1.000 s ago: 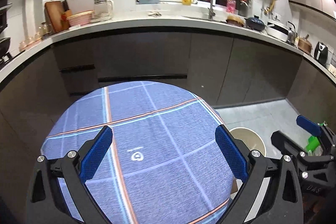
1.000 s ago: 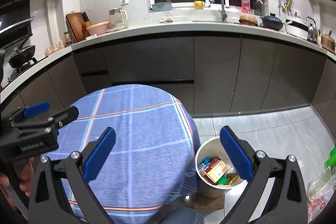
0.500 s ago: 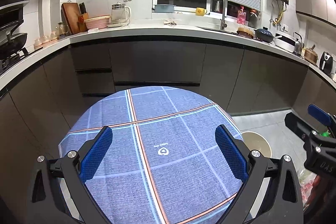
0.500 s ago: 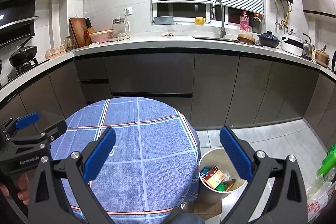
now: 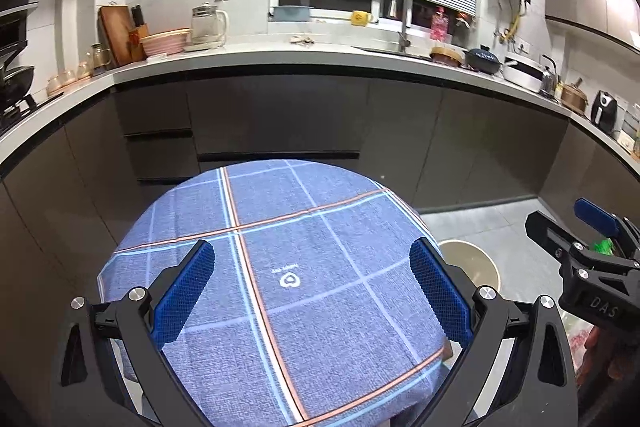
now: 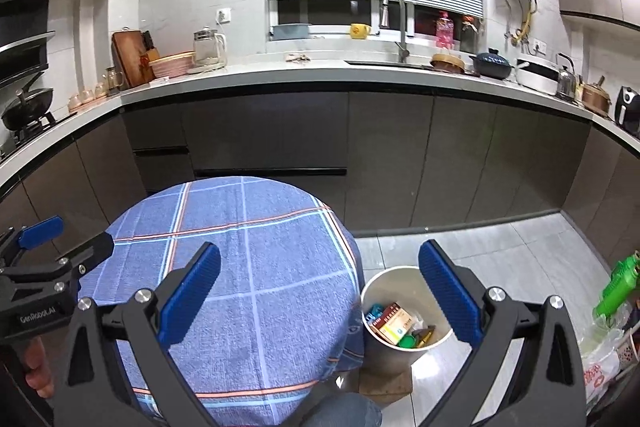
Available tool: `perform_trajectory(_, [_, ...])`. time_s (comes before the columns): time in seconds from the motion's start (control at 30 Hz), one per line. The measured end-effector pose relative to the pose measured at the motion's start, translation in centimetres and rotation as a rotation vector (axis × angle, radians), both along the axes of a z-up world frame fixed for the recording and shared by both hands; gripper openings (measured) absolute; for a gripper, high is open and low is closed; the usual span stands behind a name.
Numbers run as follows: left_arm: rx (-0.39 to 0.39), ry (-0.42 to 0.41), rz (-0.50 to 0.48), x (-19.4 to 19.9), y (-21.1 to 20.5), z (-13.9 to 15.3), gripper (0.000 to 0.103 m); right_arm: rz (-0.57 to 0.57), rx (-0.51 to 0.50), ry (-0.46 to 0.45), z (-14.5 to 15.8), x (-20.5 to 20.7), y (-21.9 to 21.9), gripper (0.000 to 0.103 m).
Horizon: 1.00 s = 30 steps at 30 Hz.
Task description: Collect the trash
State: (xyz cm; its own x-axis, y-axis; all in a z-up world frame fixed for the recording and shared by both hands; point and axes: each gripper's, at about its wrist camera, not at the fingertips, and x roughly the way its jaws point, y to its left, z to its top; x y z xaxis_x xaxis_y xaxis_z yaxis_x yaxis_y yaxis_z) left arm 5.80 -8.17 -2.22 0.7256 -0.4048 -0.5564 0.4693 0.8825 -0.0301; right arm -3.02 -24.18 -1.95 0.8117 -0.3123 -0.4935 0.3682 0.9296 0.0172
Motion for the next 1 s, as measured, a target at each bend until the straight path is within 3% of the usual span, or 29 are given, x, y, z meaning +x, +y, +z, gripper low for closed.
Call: perform_trajectory(1.0, [0.001, 0.044, -0.041, -0.9, -1.4, -0.9, 0.094, -0.043, 0.012, -0.003, -0.4, -1.8, -0.2, 0.100])
